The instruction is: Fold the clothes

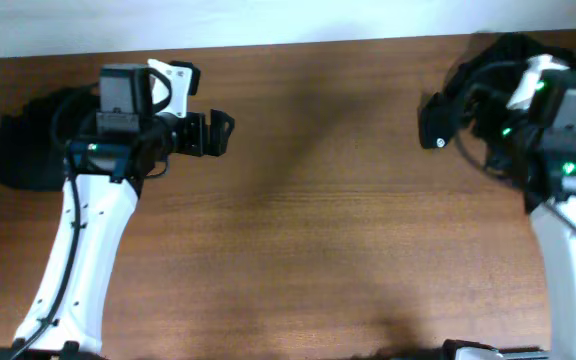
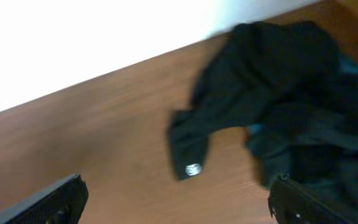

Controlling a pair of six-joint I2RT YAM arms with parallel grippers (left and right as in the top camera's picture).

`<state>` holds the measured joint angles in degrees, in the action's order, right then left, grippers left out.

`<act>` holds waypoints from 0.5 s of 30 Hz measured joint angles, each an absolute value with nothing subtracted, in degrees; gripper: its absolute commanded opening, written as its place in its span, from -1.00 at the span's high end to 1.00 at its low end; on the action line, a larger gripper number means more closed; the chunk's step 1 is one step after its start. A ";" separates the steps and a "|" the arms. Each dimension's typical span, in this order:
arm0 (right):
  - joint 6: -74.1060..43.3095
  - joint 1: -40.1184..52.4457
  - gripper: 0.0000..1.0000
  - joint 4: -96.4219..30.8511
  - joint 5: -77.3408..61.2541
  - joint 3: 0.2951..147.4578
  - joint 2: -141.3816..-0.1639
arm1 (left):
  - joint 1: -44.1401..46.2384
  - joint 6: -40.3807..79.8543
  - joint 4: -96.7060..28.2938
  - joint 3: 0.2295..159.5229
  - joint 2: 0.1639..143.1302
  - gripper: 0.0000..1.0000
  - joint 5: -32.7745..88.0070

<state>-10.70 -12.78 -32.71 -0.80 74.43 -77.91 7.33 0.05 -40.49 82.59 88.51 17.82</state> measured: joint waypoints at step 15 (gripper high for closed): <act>-7.53 -29.26 -0.99 -23.31 -0.08 78.37 -92.29 | 10.02 0.30 -41.85 82.98 94.35 -0.98 11.27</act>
<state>-7.53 -29.26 -23.31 -0.08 78.37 -92.29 10.02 0.30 -41.85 82.98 94.35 11.27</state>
